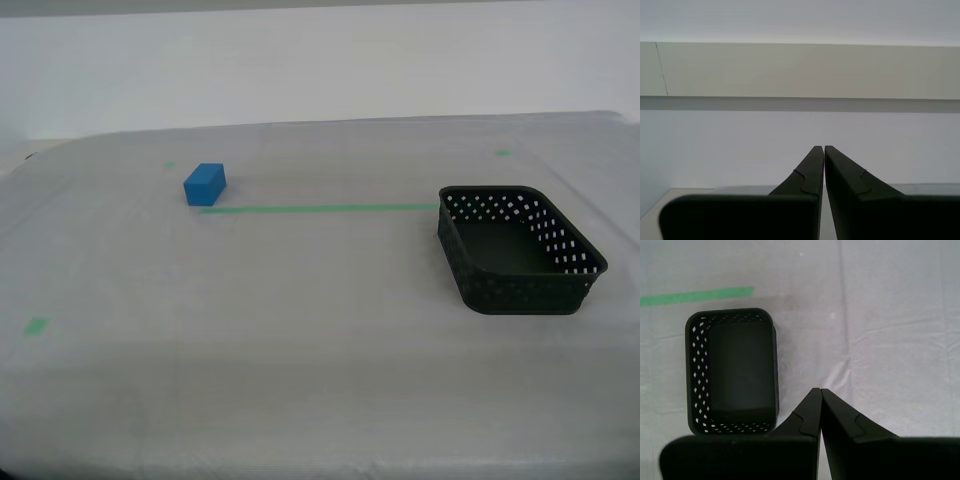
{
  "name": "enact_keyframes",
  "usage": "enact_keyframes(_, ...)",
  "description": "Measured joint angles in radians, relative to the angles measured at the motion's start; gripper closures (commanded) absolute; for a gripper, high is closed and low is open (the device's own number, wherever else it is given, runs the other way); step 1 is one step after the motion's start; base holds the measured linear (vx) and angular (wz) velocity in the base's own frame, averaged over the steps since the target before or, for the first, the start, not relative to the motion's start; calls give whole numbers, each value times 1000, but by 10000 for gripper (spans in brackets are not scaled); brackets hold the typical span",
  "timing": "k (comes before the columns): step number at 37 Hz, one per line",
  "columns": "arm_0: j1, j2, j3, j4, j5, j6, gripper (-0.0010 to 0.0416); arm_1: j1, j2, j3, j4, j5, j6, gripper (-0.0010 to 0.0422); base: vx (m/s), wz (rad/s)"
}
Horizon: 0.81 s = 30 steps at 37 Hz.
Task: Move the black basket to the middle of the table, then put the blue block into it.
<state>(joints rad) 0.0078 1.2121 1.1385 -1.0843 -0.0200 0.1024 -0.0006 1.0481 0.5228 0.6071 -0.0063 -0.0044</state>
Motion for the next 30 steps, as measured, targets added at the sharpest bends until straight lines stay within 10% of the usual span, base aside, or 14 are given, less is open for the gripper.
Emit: enact_keyframes(30, 59, 167, 149, -142, -2, 15, 328, 0, 0, 0, 0, 0, 0, 412, 0, 0)
